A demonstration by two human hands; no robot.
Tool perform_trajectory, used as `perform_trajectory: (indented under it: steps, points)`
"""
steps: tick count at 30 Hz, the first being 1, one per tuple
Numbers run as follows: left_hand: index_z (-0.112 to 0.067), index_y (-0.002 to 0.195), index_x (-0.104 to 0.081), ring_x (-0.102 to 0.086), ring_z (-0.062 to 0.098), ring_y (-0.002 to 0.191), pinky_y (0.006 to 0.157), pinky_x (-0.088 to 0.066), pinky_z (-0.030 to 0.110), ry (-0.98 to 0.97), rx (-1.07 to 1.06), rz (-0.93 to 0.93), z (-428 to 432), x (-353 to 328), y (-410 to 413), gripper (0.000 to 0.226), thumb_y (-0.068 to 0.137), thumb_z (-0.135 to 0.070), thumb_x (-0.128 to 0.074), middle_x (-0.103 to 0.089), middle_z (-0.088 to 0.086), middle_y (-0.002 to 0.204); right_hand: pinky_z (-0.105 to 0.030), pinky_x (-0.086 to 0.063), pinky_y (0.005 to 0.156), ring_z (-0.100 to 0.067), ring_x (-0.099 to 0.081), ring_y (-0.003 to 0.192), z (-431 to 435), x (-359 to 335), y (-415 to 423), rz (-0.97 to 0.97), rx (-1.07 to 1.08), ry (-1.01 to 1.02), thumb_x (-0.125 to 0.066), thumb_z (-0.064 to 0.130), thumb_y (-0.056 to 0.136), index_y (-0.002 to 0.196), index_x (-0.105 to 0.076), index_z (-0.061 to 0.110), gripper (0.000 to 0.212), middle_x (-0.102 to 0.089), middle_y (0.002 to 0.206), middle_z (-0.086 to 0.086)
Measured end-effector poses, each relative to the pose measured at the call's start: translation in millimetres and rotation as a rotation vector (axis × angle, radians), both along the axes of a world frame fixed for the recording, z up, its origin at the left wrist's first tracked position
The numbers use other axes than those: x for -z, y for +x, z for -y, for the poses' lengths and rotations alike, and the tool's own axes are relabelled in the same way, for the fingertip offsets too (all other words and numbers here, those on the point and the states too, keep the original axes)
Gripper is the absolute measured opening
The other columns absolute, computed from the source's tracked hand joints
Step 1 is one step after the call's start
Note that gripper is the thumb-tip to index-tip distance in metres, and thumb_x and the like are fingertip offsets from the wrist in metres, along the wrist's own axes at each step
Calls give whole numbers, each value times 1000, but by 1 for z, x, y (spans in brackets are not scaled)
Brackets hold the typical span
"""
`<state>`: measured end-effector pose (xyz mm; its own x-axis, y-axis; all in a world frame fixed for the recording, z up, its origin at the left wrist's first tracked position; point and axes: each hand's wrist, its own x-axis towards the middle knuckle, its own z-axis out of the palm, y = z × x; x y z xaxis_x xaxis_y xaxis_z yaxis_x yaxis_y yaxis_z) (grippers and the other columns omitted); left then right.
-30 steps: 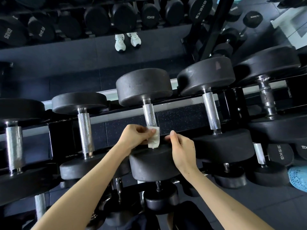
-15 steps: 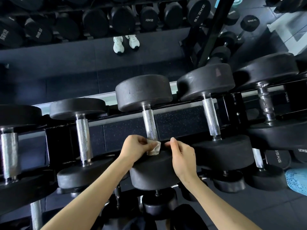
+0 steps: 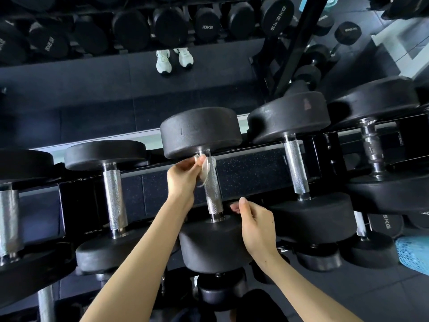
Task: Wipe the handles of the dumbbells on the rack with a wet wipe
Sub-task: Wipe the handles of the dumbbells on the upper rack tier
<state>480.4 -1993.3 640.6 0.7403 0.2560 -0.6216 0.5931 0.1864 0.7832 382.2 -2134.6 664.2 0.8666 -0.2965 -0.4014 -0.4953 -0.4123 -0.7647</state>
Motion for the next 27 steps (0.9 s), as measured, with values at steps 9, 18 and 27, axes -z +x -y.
perform_trajectory:
  steps: [9,18,27]
  points:
    - [-17,60,-54,-31,3,48,46,-29,21,317,-78,129,34,-6,-10,41,91,-43,-56,-40,-12,45,-27,-46,72,-4,-62,73,-1,0,1,41,1,-20,-46,23,97,81,-73,13,32,-69,72,6]
    - [-16,128,-57,-54,4,69,62,-42,20,268,-8,18,32,-11,-13,34,98,-28,-50,-67,-1,91,-37,-44,71,-25,-62,71,1,4,0,87,-71,-53,-46,22,97,76,-69,3,36,-67,69,-14]
    - [-17,86,-72,-66,23,101,103,-44,44,-164,-58,-89,14,-4,-10,50,57,-57,-80,-73,0,88,-30,-47,71,-8,-63,75,1,4,0,53,-46,-42,-47,20,96,77,-72,15,32,-70,74,2]
